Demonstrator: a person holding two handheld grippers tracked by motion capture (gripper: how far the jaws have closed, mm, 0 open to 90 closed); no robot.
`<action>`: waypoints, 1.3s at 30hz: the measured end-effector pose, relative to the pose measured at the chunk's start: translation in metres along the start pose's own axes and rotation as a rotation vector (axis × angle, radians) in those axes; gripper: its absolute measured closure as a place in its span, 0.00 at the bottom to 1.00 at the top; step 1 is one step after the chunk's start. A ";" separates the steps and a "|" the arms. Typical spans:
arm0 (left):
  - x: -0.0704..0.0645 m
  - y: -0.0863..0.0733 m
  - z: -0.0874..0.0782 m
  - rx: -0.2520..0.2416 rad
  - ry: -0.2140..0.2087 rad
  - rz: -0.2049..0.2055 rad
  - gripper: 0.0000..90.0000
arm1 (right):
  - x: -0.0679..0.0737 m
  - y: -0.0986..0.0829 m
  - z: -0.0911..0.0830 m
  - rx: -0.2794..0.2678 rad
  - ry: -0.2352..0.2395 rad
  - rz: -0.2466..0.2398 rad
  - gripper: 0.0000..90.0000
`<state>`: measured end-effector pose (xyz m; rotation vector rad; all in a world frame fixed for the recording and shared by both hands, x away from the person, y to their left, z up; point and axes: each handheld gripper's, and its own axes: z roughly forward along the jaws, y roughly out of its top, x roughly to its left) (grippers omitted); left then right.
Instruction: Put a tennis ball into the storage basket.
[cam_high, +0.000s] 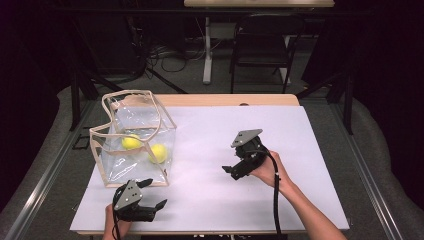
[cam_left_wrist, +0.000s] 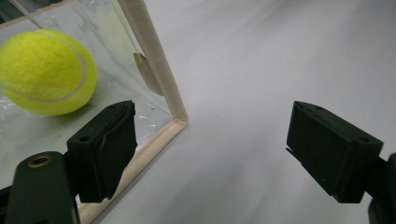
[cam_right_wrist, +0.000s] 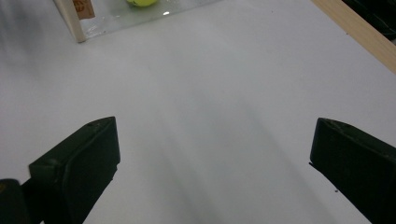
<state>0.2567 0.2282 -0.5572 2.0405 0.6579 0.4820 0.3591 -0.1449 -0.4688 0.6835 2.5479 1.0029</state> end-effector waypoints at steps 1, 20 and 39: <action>0.000 0.000 0.000 0.002 0.000 0.001 0.18 | 0.000 -0.002 0.000 0.003 0.000 0.003 0.01; 0.000 0.000 0.000 0.001 0.002 0.001 0.18 | 0.008 -0.058 -0.002 0.082 -0.017 0.054 0.01; -0.001 0.001 0.001 0.002 -0.001 0.004 0.18 | 0.021 -0.109 -0.020 0.032 -0.031 0.129 0.01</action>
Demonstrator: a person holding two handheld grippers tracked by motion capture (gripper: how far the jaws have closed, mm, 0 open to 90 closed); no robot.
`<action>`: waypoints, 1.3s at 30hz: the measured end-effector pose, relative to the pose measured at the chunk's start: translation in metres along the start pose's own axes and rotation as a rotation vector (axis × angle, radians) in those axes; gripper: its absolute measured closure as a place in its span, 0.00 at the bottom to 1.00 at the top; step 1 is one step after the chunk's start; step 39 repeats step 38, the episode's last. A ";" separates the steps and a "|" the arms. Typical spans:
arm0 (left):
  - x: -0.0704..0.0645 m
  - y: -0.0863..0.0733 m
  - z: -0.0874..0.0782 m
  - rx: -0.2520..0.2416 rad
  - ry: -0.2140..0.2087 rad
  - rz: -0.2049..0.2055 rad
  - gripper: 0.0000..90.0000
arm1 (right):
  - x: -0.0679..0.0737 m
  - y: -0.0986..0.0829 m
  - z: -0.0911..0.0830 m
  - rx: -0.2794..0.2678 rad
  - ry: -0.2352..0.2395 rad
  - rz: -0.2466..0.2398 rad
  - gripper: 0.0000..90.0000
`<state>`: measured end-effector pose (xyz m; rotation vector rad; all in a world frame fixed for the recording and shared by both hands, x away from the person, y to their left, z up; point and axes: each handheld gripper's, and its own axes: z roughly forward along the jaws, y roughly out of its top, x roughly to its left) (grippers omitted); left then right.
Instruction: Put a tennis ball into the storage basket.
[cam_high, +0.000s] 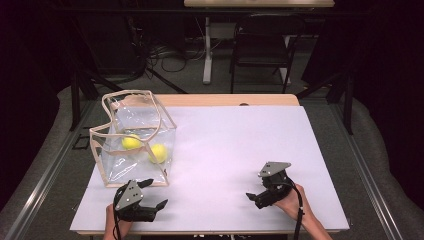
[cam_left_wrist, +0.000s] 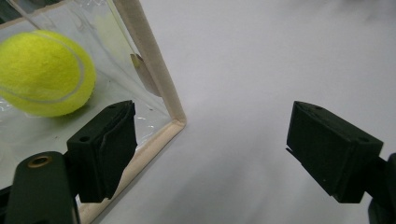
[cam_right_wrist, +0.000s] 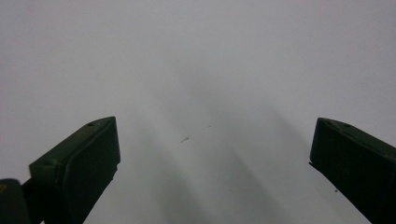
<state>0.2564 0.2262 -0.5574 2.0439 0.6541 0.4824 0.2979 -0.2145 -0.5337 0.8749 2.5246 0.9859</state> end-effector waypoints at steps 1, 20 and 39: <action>0.000 0.000 0.000 0.001 0.000 0.001 0.18 | 0.001 -0.002 -0.001 -0.006 -0.003 0.001 0.01; 0.000 0.000 -0.001 0.001 0.002 0.003 0.18 | 0.004 -0.036 -0.016 -0.153 -0.061 0.009 0.00; 0.001 -0.001 -0.001 0.007 0.006 0.003 0.18 | 0.006 -0.050 -0.025 -0.224 -0.089 0.020 0.00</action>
